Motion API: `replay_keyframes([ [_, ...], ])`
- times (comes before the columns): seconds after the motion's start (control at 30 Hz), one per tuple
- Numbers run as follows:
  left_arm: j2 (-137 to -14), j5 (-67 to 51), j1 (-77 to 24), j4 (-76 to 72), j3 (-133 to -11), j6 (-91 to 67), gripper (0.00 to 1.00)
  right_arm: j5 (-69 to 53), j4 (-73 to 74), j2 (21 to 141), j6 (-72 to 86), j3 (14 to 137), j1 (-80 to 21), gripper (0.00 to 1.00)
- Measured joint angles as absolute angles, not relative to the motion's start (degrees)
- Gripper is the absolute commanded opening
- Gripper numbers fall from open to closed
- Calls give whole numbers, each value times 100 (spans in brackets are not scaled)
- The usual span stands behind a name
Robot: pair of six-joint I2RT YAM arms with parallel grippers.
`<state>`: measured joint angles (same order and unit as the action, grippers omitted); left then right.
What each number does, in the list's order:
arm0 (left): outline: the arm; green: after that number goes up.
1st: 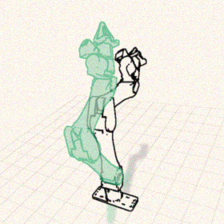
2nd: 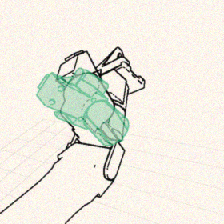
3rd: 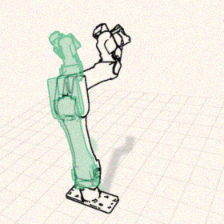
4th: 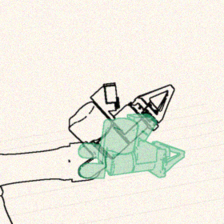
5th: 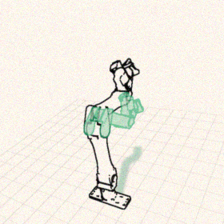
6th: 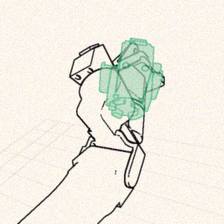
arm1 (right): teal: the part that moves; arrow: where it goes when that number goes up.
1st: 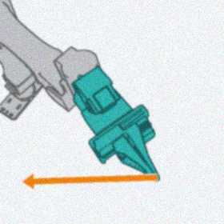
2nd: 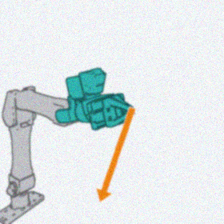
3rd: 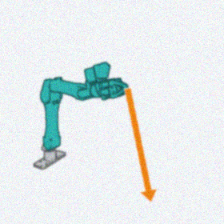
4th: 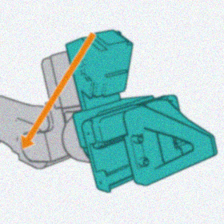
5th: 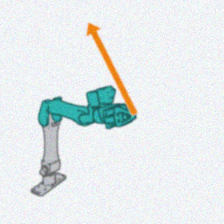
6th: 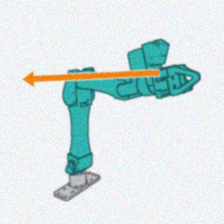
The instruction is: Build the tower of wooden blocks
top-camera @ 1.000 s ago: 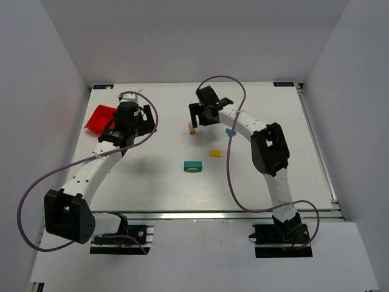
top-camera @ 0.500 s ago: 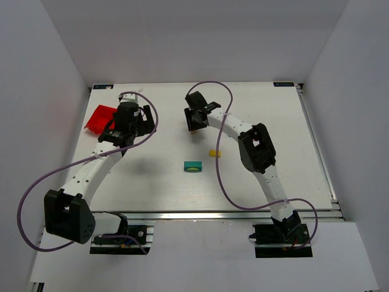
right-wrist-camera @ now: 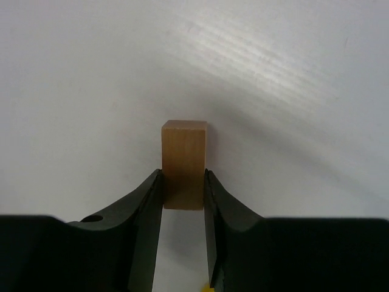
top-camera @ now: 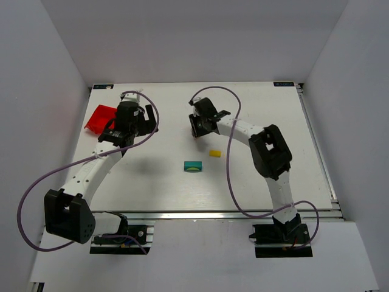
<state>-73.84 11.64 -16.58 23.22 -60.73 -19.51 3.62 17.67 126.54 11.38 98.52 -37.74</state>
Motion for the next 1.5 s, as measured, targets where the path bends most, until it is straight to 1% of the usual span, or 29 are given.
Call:
replay_keyframes([
  [0.07, -7384, 882, -1658, 2209, -6073, -1951, 98, 25, 1382, 12014, 891, 9008, -3774, 5],
  [0.23, -7384, -233, -1675, 1815, -6071, -2001, 98, -974, -248, 10079, 220, 6897, -3789, 6],
  [0.3, -7384, -790, -1704, 1603, -6064, -2069, 98, -1308, -744, 9459, 54, 6379, -3800, 6],
  [0.37, -7384, -1400, -1712, 1319, -6031, -2165, 98, -1568, -1160, 9091, -67, 6128, -3811, 7],
  [0.47, -7384, -2185, -1739, 871, -5922, -2349, 98, -1887, -1732, 8879, -187, 5883, -3844, 7],
  [0.6, -7465, -2912, -1745, 497, -5830, -2554, 98, -2119, -2161, 8855, -242, 5621, -3883, 7],
  [0.77, -7642, -3500, -1747, 156, -5673, -2766, 88, -2163, -2462, 8853, -322, 5450, -3942, 8],
  [0.87, -7758, -3575, -1750, 117, -5669, -2832, 87, -2161, -2687, 8812, -349, 5415, -3957, 8],
  [1.0, -7861, -3642, -1772, 110, -5669, -2869, 78, -2163, -2912, 8678, -373, 5352, -3994, 8],
  [1.03, -7874, -3656, -1776, 110, -5669, -2877, 74, -2167, -2965, 8670, -386, 5352, -4005, 8],
  [1.1, -7885, -3671, -1782, 99, -5669, -2902, 71, -2182, -3022, 8667, -410, 5352, -4027, 8],
  [1.13, -7889, -3675, -1787, 95, -5669, -2902, 66, -2193, -3020, 8667, -427, 5352, -4029, 8],
  [1.2, -7889, -3688, -1793, 89, -5669, -2934, 63, -2226, -3020, 8667, -464, 5352, -4053, 8],
  [1.33, -7891, -3776, -1817, 67, -5669, -2995, 46, -2239, -3000, 8667, -537, 5352, -4084, 8],
  [1.37, -7891, -3804, -1824, 54, -5669, -3011, 38, -2228, -2993, 8667, -552, 5352, -4091, 8],
  [1.43, -7891, -3830, -1852, 21, -5669, -3033, 31, -2176, -2976, 8667, -617, 5354, -4106, 9],
  [1.47, -7891, -3828, -1855, 1, -5669, -3046, 22, -2152, -2978, 8667, -639, 5352, -4112, 9],
  [1.5, -7891, -3839, -1857, -3, -5669, -3050, 19, -2130, -2982, 8667, -648, 5352, -4123, 11],
])
